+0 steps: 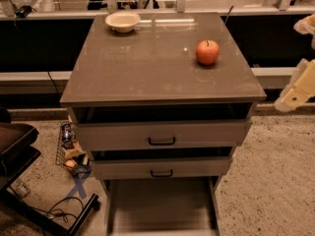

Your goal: Place apple into bottom drawer

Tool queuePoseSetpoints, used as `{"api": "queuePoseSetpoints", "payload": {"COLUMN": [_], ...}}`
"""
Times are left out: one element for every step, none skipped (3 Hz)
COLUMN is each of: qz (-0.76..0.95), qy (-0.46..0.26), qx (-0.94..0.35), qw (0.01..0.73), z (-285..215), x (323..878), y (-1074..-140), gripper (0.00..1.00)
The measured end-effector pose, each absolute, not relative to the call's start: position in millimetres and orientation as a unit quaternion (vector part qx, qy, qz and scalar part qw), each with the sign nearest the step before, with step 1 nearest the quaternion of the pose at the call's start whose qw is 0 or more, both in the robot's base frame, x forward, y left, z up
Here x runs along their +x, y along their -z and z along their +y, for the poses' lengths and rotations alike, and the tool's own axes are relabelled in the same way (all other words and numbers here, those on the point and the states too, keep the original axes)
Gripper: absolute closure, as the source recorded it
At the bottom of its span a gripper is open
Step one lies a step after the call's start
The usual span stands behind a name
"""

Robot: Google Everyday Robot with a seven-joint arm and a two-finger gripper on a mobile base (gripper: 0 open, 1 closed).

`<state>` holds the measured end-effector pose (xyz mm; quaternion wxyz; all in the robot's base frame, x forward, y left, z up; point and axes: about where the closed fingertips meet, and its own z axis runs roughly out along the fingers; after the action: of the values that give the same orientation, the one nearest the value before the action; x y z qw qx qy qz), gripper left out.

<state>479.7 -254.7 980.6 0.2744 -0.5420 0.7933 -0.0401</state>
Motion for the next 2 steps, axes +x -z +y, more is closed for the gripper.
{"api": "queuePoseSetpoints", "payload": {"qz": [0.787,0.781], "qy": [0.026,0.027], "qx": [-0.488,-0.464], "qw": [0.376,0.417], "z": [-287,-292], "x": [527,552], "y": [-987,-992], "gripper": [0.00,0.00]}}
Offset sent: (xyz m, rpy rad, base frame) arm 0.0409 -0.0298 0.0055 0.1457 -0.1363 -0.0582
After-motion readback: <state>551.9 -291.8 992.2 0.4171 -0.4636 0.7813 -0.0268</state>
